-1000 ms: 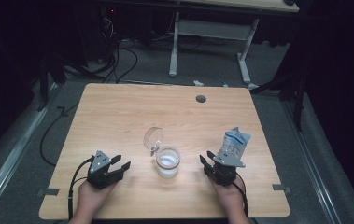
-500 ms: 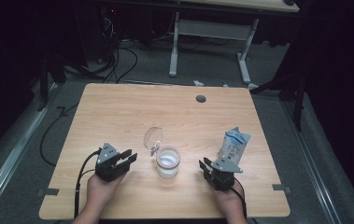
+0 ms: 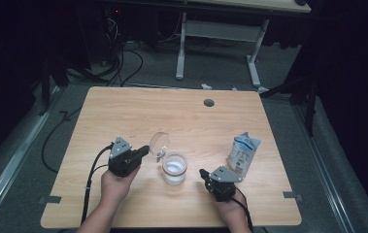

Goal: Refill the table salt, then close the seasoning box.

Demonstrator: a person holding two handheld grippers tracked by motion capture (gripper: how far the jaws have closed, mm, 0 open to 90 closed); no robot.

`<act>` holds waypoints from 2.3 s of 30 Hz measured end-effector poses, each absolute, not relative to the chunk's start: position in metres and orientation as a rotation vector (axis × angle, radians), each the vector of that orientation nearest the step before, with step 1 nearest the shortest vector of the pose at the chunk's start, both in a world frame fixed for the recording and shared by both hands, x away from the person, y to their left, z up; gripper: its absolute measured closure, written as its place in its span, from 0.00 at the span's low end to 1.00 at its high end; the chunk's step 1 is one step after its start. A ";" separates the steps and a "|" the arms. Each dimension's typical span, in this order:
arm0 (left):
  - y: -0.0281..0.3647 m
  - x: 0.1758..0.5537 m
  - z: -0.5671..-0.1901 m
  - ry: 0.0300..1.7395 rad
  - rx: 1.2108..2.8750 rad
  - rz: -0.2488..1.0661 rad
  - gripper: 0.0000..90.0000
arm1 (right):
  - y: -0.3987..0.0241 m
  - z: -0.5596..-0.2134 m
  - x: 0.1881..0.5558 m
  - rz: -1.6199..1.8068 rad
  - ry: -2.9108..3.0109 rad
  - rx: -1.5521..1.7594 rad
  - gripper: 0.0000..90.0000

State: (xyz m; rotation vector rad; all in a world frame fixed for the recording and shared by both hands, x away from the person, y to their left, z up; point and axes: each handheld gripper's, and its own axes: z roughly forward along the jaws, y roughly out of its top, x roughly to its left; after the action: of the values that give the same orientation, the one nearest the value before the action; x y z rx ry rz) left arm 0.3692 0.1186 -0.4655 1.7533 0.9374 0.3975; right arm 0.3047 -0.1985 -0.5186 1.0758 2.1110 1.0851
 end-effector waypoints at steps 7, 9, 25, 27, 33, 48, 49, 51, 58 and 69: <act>0.110 0.366 -0.457 0.907 1.745 0.391 1.00 | -0.196 -0.518 0.303 1.082 2.128 1.050 1.00; 0.109 0.365 -0.455 0.901 1.741 0.390 1.00 | -0.196 -0.518 0.303 1.084 2.128 1.053 1.00; 0.094 0.350 -0.454 0.840 1.755 0.371 0.99 | -0.199 -0.518 0.302 1.093 2.126 1.050 0.99; 0.094 0.348 -0.457 0.843 1.757 0.372 0.99 | -0.199 -0.518 0.302 1.094 2.128 1.053 0.99; 0.098 0.337 -0.473 0.859 1.787 0.368 1.00 | -0.197 -0.518 0.302 1.096 2.130 1.048 0.99; 0.088 0.299 -0.503 0.847 1.827 0.272 1.00 | -0.196 -0.520 0.301 1.086 2.143 1.041 0.99; 0.086 0.296 -0.502 0.837 1.831 0.267 1.00 | -0.196 -0.520 0.301 1.090 2.141 1.051 0.99; 0.079 0.292 -0.500 0.813 1.828 0.253 1.00 | -0.197 -0.520 0.300 1.089 2.141 1.048 0.99; 0.063 0.292 -0.495 0.796 1.827 0.250 1.00 | -0.197 -0.520 0.300 1.093 2.140 1.053 0.99; 0.068 0.306 -0.494 0.847 1.796 0.292 1.00 | -0.198 -0.521 0.300 1.091 2.139 1.053 0.99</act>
State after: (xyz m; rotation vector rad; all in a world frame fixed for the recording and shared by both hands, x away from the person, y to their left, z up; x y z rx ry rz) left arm 0.3062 0.0682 -0.4938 1.7962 0.8471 0.2916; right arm 0.2996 -0.1980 -0.5206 1.0528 2.1389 1.0905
